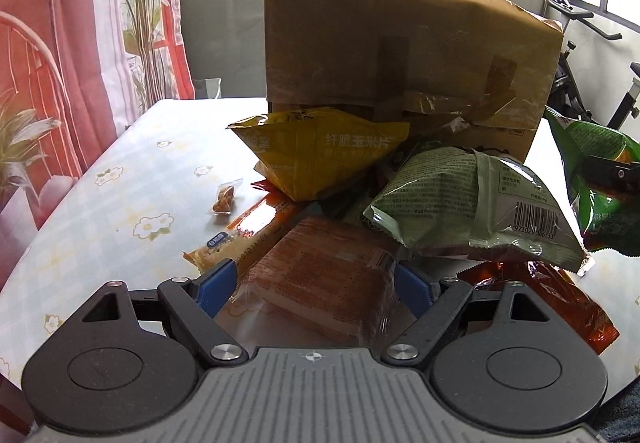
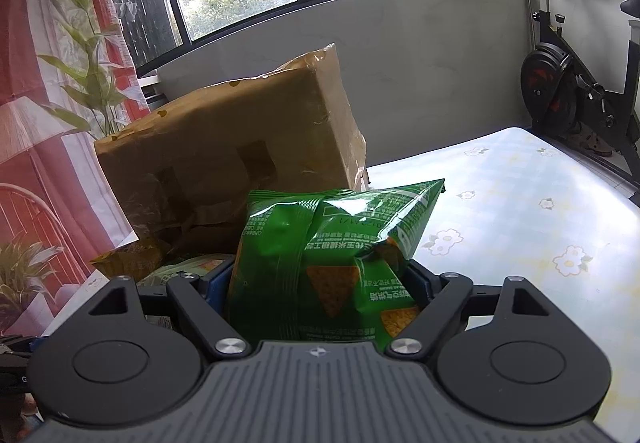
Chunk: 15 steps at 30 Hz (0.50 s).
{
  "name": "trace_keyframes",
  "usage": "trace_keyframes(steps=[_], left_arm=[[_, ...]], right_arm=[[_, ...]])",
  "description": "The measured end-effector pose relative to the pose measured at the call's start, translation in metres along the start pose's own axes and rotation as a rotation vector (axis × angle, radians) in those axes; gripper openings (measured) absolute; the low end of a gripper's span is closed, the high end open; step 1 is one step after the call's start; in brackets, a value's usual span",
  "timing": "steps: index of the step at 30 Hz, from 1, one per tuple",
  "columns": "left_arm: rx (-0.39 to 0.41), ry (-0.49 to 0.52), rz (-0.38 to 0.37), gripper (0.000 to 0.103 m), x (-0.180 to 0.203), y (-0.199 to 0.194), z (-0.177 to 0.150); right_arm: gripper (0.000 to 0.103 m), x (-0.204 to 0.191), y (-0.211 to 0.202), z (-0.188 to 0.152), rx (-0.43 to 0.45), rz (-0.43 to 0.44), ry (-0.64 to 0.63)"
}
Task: Organize snacks
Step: 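Grasp the red-printed wrapped snack with the left tool while the right tool holds the green bag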
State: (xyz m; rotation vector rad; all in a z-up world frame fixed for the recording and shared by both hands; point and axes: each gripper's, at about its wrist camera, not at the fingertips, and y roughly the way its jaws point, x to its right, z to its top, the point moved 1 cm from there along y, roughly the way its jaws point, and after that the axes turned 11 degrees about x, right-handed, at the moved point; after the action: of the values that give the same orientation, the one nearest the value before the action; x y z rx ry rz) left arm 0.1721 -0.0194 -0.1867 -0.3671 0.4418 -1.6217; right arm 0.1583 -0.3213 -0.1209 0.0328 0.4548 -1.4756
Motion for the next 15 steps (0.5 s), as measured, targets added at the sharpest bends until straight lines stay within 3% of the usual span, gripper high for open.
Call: trace_keyframes(steps=[6,11,15], left_arm=[[0.011,0.095,-0.079,0.088,-0.001,0.018,0.005],[-0.075,0.075,-0.216,0.090,-0.008,0.047,0.003],[-0.037,0.190,-0.186,0.090,0.003,0.049,-0.007]], right_arm=[[0.083,0.001,0.001,-0.001,-0.006,0.005,0.007],[0.083,0.001,0.001,-0.001,-0.009,0.004,0.012],[0.083,0.002,0.002,-0.001,-0.013,0.007,0.018]])
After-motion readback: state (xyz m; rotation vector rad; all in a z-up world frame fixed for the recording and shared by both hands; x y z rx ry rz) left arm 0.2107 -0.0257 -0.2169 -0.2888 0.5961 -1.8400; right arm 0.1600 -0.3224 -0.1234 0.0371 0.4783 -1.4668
